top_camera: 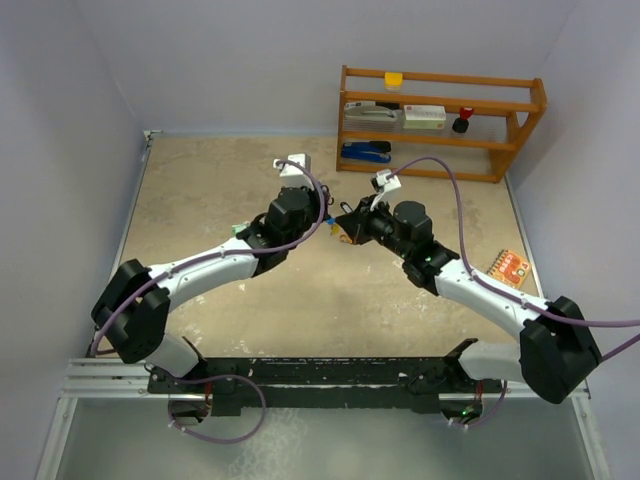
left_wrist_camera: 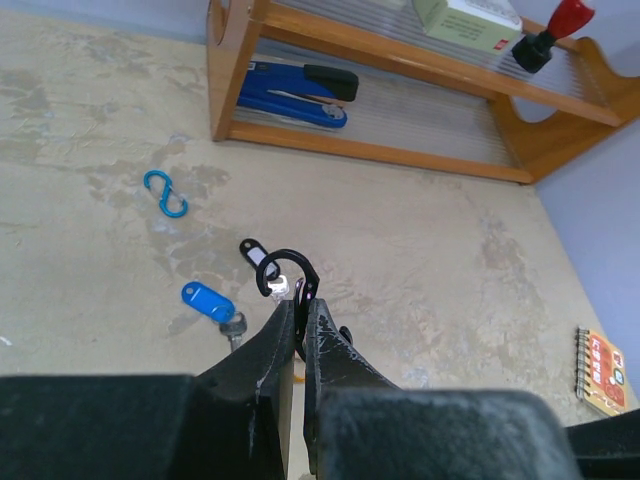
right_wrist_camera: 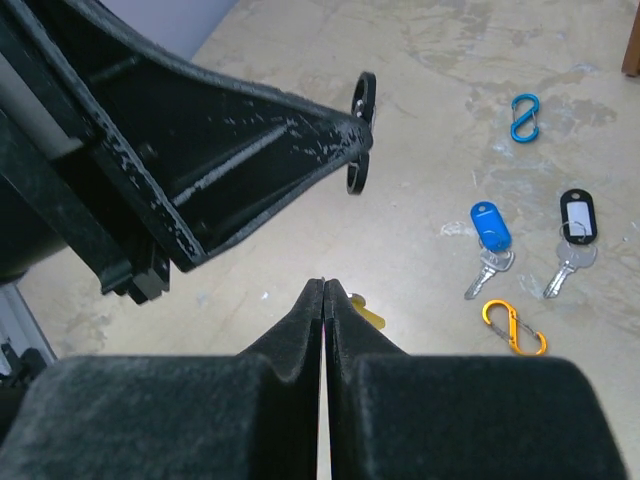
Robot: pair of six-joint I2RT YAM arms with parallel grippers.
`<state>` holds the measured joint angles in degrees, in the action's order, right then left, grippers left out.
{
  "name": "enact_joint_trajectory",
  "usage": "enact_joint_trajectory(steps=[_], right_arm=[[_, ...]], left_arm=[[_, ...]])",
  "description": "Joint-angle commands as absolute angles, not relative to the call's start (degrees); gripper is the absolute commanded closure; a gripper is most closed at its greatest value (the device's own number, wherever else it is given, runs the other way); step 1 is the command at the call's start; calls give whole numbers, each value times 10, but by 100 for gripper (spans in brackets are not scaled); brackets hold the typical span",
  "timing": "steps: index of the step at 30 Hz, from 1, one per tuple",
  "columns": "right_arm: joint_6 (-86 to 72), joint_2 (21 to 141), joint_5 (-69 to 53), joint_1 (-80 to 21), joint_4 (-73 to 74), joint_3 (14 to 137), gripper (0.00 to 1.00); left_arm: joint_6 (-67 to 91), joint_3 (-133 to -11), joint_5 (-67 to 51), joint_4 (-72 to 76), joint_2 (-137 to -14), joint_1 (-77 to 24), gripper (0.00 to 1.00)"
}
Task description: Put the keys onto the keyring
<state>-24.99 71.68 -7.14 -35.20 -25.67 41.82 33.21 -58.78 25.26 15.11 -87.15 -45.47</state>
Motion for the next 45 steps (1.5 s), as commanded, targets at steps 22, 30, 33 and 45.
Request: enact_joint_trajectory(steps=[22,30,33,45], right_arm=[[-326,681,-49,-332,-296,432,100],[-333,684,-69,-310,-293,435,100],[-335,686,-79,-309,-293,435,100],[-337,692,-104,-308,-289,439,100]], left_arm=[[204,-478,185,377,-831,-478,100],[186,-469,167,390,-834,-481,100],[183,-469,164,394,-836,-483,100],[171,-473,159,395,-840,-491,100]])
